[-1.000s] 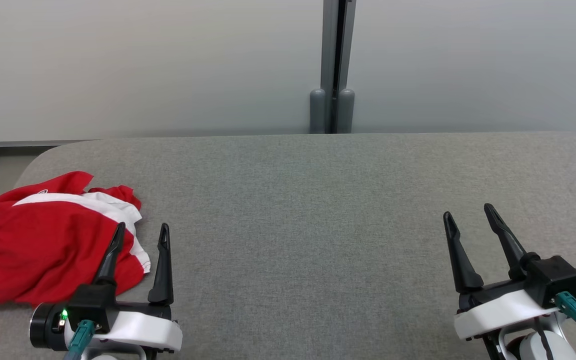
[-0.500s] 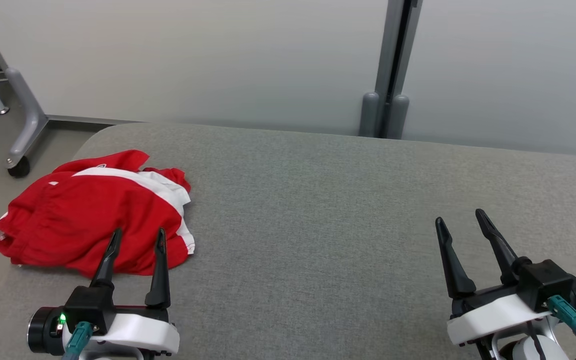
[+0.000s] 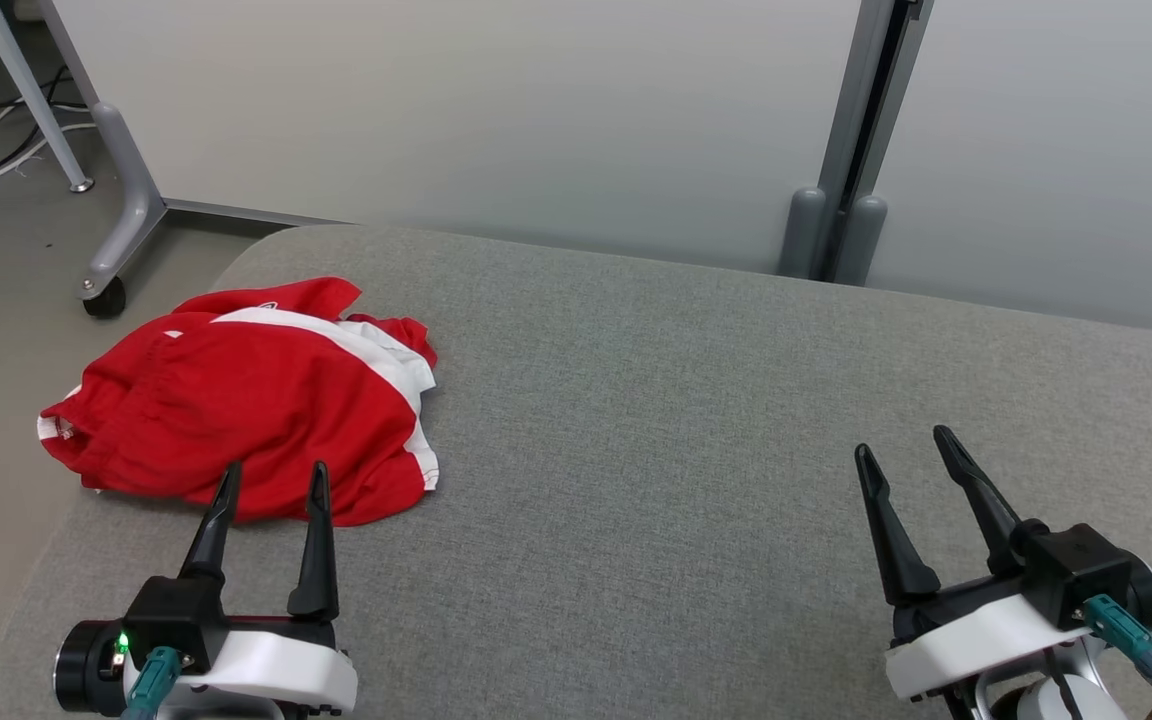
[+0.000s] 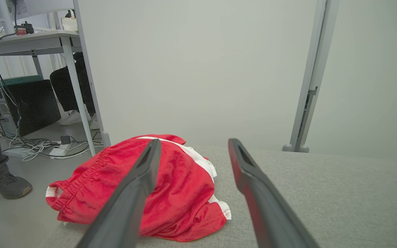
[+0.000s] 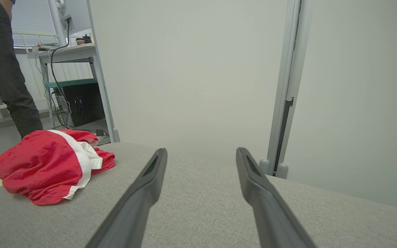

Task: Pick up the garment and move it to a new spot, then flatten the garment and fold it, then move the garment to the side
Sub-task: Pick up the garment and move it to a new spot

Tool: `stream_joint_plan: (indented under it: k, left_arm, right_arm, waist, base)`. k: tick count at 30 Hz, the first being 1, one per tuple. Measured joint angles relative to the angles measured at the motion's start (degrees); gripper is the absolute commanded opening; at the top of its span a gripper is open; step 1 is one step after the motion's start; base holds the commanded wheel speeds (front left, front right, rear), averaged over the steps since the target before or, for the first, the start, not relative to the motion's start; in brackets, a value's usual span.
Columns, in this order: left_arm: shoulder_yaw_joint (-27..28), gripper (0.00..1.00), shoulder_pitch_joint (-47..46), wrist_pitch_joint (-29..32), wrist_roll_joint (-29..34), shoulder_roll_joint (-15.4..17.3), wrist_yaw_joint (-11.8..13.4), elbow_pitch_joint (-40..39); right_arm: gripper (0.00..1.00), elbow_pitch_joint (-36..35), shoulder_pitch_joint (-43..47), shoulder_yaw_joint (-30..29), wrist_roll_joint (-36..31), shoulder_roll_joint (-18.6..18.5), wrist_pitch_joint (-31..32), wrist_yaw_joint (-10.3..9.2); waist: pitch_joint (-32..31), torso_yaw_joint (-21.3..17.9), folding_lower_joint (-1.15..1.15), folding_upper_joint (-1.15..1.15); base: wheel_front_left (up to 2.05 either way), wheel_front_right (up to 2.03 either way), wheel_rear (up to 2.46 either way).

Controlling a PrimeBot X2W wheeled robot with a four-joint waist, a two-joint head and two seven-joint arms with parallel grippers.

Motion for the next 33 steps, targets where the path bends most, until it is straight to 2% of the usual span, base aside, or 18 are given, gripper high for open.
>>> stream_joint_plan:
  k: [6,9,11,17,24,27,30,33]
  left_arm:
    - [0.94,1.00,-1.16,0.00,-1.45,0.02,0.02,3.16]
    - [1.52,1.00,-3.65,2.00,-3.45,0.58,-0.73,5.67]
    - [2.30,1.00,-7.32,6.30,-4.31,2.43,-1.27,7.25]
    - [5.27,1.00,-16.89,13.84,-9.21,6.03,-3.23,12.38]
    - [7.91,1.00,-27.91,20.63,-12.23,11.41,-4.16,20.82]
    - [10.05,1.00,-32.70,24.08,-16.77,13.61,-5.54,24.97]
    - [11.33,1.00,-36.93,26.50,-19.28,16.27,-6.03,28.83]
    - [12.44,1.00,-40.16,28.35,-22.45,17.60,-6.47,33.19]
  right_arm:
    - [1.00,0.01,-0.08,0.57,0.30,-0.29,0.00,0.00]
    - [1.00,-0.02,-0.23,0.91,0.44,-0.55,0.00,0.00]
    - [1.00,-0.15,-0.42,1.24,0.45,-0.79,0.00,0.00]
    - [1.00,-0.58,-2.11,1.52,0.46,-1.42,0.00,0.00]
    - [1.00,-2.14,-5.01,2.13,0.41,-1.90,0.00,0.00]
    - [1.00,-3.05,-6.76,2.59,0.38,-2.31,0.00,0.00]
    - [1.00,-4.32,-7.85,2.57,0.25,-2.76,0.00,0.00]
    - [1.00,-5.08,-8.79,2.44,0.19,-3.12,0.00,0.00]
  waist:
    - [0.32,-0.49,0.00,0.00]
    - [0.76,-0.94,0.00,0.00]
    - [1.33,-1.41,0.00,0.00]
    - [3.69,-2.39,0.00,0.00]
    - [7.24,-4.02,0.00,0.00]
    - [9.39,-5.02,0.00,0.00]
    - [11.72,-6.02,0.00,0.00]
    - [14.13,-6.94,0.00,0.00]
  base:
    - [0.00,0.00,0.00]
    - [0.00,0.00,0.00]
    - [0.00,0.00,0.00]
    - [0.00,0.00,0.00]
    - [0.00,0.00,0.00]
    - [0.00,0.00,0.00]
    - [0.00,0.00,0.00]
    - [0.00,0.00,0.00]
